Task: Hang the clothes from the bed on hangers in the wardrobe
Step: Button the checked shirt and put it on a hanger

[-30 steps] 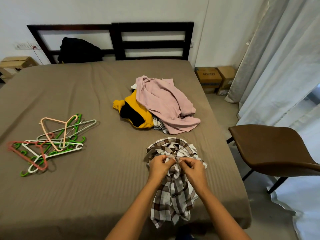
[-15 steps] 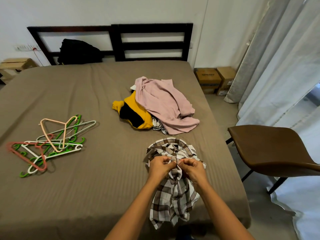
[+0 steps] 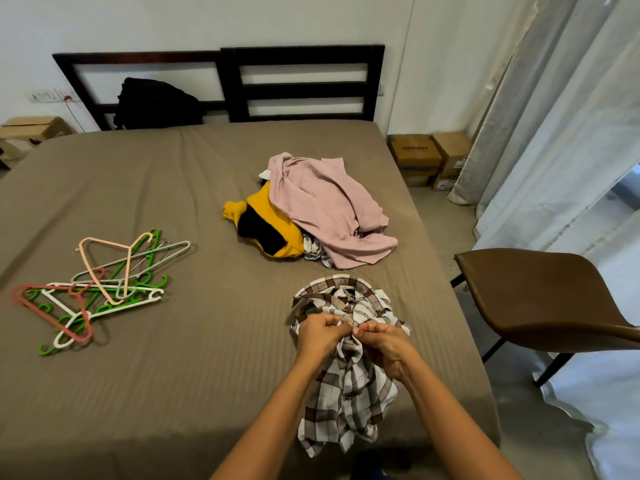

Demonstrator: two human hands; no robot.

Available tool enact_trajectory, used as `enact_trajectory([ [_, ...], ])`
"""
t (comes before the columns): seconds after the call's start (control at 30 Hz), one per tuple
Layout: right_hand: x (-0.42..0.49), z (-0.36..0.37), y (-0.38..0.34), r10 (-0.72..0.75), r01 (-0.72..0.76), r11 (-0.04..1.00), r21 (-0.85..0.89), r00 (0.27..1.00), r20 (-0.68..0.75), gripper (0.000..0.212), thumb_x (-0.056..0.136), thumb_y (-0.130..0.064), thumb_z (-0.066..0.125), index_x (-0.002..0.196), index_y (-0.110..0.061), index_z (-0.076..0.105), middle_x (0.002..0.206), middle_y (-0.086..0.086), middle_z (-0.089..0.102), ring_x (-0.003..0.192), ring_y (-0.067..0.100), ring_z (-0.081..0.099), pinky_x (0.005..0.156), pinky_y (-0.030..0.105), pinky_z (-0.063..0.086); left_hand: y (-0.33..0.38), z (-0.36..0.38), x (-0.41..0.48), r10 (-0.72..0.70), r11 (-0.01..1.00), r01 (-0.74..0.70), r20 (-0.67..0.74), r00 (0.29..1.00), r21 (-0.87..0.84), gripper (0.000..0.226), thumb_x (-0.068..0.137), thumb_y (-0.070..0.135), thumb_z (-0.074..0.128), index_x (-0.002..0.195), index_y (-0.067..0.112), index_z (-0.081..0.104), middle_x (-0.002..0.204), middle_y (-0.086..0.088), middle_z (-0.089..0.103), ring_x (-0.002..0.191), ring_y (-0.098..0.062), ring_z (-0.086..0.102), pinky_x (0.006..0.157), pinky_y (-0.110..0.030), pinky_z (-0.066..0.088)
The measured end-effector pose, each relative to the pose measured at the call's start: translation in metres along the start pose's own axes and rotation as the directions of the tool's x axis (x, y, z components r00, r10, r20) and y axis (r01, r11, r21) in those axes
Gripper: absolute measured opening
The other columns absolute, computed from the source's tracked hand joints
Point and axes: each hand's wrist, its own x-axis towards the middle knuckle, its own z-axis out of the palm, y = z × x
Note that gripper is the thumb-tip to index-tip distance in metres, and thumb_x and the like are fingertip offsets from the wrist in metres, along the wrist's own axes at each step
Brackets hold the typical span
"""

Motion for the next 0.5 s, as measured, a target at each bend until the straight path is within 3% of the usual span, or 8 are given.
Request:
enact_trajectory([
  [0.1,0.002,-0.001,-0.001,-0.021,0.021,0.998,-0.067,1.000,0.002,0.013,0.068,0.008,0.073,0.075,0.001,0.065,0.063,0.009,0.068,0.055,0.018,0.063,0.056,0.027,0.053,0.000,0.002,0.002,-0.030,0.999,0.031,-0.003,1.000,0.014,0.041,0.052,0.045,0.063,0.072,0.011,0.073,0.062,0.004,0.067,0.059,-0.012,0.059,0.062,-0.031,0.048],
  [0.17,0.001,0.002,0.000,-0.112,0.104,0.983,-0.149,0.993,-0.045,0.012,0.070,0.008,0.075,0.070,-0.001,0.067,0.060,0.008,0.067,0.052,0.016,0.061,0.053,0.025,0.051,0.002,0.004,0.002,-0.074,0.997,0.074,-0.021,0.997,-0.010,0.042,0.052,0.045,0.059,0.065,0.007,0.069,0.056,0.000,0.059,0.054,-0.015,0.051,0.058,-0.030,0.041],
  [0.23,-0.001,0.004,0.002,-0.245,0.212,0.941,-0.263,0.964,-0.101,0.011,0.071,0.005,0.076,0.069,-0.003,0.068,0.060,0.006,0.067,0.052,0.014,0.061,0.050,0.021,0.051,0.004,0.006,0.001,-0.099,0.994,0.097,-0.024,0.995,-0.046,0.034,0.057,0.044,0.060,0.061,0.011,0.068,0.057,-0.004,0.061,0.054,-0.015,0.052,0.058,-0.030,0.043],
  [0.33,-0.003,0.009,0.006,-0.408,0.323,0.849,-0.418,0.903,-0.131,0.011,0.072,-0.001,0.078,0.071,-0.006,0.069,0.063,0.003,0.067,0.058,0.013,0.065,0.055,0.021,0.054,0.003,0.010,0.000,-0.092,0.993,0.090,-0.025,0.995,-0.081,0.027,0.067,0.036,0.071,0.072,0.010,0.072,0.066,-0.004,0.070,0.058,-0.012,0.059,0.059,-0.030,0.048],
  [0.5,-0.007,0.015,0.012,-0.520,0.383,0.753,-0.535,0.844,-0.129,0.012,0.072,-0.007,0.079,0.074,-0.011,0.067,0.068,0.001,0.067,0.062,0.010,0.064,0.054,0.012,0.050,0.000,0.017,-0.002,-0.119,0.972,0.104,-0.063,0.991,-0.212,0.018,0.084,0.018,0.063,0.072,0.006,0.068,0.065,-0.005,0.061,0.061,-0.014,0.052,0.058,-0.027,0.040],
])
